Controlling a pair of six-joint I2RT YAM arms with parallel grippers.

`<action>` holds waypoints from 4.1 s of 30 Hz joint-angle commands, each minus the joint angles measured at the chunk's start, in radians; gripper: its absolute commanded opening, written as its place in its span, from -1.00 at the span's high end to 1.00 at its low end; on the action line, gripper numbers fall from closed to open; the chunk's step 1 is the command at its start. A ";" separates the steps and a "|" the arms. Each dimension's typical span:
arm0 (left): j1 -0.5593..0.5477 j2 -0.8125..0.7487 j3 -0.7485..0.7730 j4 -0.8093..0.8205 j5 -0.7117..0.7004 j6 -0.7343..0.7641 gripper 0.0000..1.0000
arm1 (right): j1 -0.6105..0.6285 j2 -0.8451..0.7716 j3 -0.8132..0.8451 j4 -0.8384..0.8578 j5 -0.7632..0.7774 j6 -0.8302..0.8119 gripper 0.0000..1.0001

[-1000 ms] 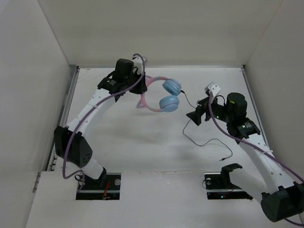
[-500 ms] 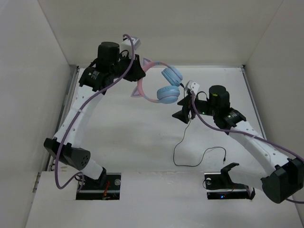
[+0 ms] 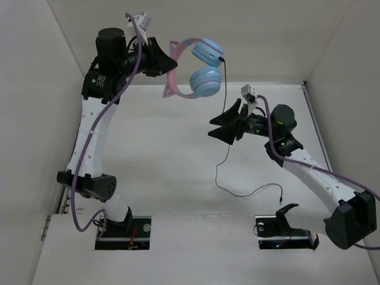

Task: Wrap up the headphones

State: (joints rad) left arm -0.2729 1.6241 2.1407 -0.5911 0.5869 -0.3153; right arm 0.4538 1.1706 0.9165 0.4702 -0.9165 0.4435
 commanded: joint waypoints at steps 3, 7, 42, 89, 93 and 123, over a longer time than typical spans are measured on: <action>0.059 0.017 0.156 0.145 0.070 -0.163 1.00 | 0.048 0.006 -0.053 0.130 -0.071 0.101 -0.20; 0.114 0.039 0.200 0.227 0.103 -0.276 1.00 | 0.072 0.004 -0.091 0.159 -0.088 0.149 -0.09; 0.059 -0.012 -0.300 0.335 -0.822 0.244 1.00 | 0.007 0.083 0.550 -1.101 0.969 -1.315 1.00; -0.495 -0.147 -0.157 0.192 -0.315 0.308 1.00 | -0.258 0.052 0.559 -0.734 0.700 -0.899 1.00; -0.489 -0.147 -0.136 0.197 -0.306 0.286 1.00 | -0.283 0.037 0.571 -0.752 0.613 -0.800 1.00; -0.593 -0.104 -0.151 0.200 -0.242 0.234 1.00 | -0.421 -0.009 0.570 -0.667 0.215 -0.273 1.00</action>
State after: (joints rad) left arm -0.8577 1.5799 1.9900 -0.4702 0.3561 -0.1055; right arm 0.0395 1.1828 1.4582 -0.2520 -0.6922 0.1577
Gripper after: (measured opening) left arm 0.112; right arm 0.009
